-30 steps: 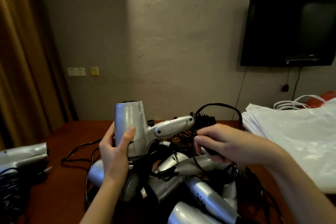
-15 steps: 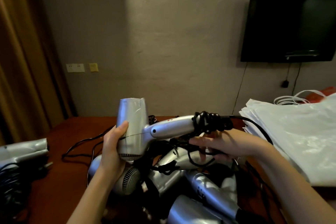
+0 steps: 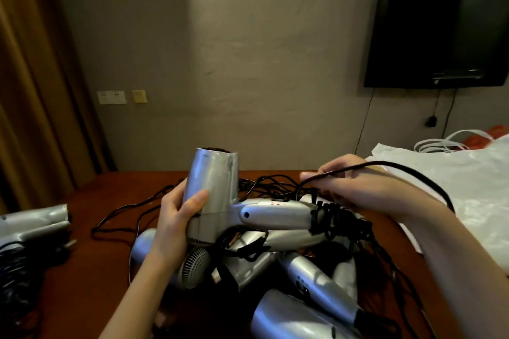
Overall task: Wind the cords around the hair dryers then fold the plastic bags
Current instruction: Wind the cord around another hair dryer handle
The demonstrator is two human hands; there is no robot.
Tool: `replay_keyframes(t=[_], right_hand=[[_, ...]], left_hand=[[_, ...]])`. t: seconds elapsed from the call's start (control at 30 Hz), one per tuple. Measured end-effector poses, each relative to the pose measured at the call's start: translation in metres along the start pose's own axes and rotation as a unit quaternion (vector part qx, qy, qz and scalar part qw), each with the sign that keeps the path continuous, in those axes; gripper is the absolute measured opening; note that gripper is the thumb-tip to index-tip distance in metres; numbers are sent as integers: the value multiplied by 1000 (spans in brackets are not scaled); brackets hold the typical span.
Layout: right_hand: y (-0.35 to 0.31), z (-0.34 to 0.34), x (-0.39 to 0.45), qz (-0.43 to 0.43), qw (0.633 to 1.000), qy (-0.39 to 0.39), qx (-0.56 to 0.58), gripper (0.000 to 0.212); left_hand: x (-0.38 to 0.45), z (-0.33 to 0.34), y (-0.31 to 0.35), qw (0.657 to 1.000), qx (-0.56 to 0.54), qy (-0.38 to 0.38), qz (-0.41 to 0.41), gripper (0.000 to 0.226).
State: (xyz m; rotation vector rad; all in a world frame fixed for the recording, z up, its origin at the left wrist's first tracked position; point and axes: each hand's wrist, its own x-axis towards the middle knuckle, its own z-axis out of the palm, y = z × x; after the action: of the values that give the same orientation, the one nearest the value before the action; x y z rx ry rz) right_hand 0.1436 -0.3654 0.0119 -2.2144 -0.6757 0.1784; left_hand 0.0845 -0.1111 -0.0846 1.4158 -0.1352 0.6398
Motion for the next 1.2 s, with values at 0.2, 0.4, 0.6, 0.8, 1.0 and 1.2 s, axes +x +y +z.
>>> replay_keyframes(t=[0.2,0.4,0.6,0.8,1.0,1.2], right_hand=[[-7,2,3,46,997,59,29,37],[-9,4,-2,24,997,72,-29,25],[-12,5,-19,-28,942,104,-318,38],[-3,2,-6,-27,988,-65,134,41],[6,38,12,-80,975,-108,175,36],[8,39,14,-28,997,-64,44,74]], left_hand=[[-2,3,0,995,64,27,67,35],[-5,6,2,984,113,84,114,72],[-4,0,7,975,133,119,136,89],[-5,6,4,975,117,135,135,114],[-4,7,2,984,20,165,65,48],[2,0,3,984,-95,149,-31,81]])
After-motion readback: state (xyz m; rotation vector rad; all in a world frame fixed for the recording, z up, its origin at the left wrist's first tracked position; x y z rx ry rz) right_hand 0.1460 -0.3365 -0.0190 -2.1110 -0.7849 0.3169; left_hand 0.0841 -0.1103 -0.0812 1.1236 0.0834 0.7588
